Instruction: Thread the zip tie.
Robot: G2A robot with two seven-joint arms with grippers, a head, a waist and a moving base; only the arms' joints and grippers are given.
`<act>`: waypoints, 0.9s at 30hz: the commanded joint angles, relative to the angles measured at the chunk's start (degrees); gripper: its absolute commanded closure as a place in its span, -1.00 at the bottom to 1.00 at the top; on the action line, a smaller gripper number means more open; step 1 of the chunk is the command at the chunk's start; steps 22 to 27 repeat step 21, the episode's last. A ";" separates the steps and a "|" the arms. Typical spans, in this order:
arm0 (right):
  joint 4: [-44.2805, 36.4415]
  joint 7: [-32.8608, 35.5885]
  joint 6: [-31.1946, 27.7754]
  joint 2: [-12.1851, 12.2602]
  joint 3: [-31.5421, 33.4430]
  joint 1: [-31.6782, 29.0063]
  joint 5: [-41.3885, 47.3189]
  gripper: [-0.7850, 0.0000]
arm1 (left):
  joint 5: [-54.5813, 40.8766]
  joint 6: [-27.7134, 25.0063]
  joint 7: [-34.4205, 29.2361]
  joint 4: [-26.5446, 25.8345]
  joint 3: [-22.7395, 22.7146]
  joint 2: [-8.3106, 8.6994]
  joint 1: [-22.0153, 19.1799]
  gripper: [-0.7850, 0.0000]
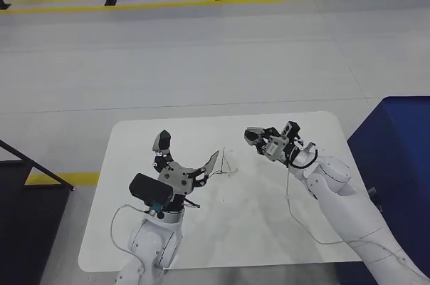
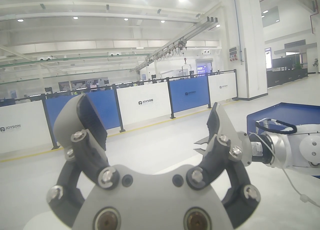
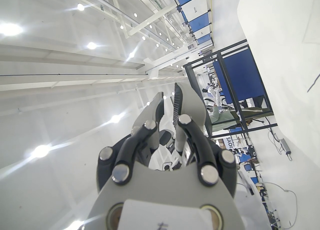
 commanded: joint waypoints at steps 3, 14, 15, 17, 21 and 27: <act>0.26 0.04 -0.01 0.00 -0.02 0.12 0.01 0.86 | 0.00 0.00 0.00 0.00 0.00 0.00 0.00 -1.00; 0.19 0.01 -0.01 0.00 -0.01 0.07 0.02 -0.59 | 0.00 0.00 0.00 0.00 0.00 0.00 0.00 -1.00; 0.19 0.01 -0.01 0.00 -0.01 0.07 0.02 -0.72 | 0.00 0.00 0.00 0.00 0.00 0.00 0.00 -1.00; 0.19 0.01 -0.01 0.00 -0.01 0.07 0.02 -0.86 | 0.00 0.00 0.00 0.00 0.00 0.00 0.00 -1.00; 0.19 0.01 -0.01 0.00 -0.01 0.07 0.02 -1.00 | 0.00 0.00 0.00 0.00 0.00 0.00 0.00 -1.00; 0.19 0.01 -0.01 0.00 -0.01 0.07 0.02 -1.00 | 0.00 0.00 0.00 0.00 0.00 0.00 0.00 -1.00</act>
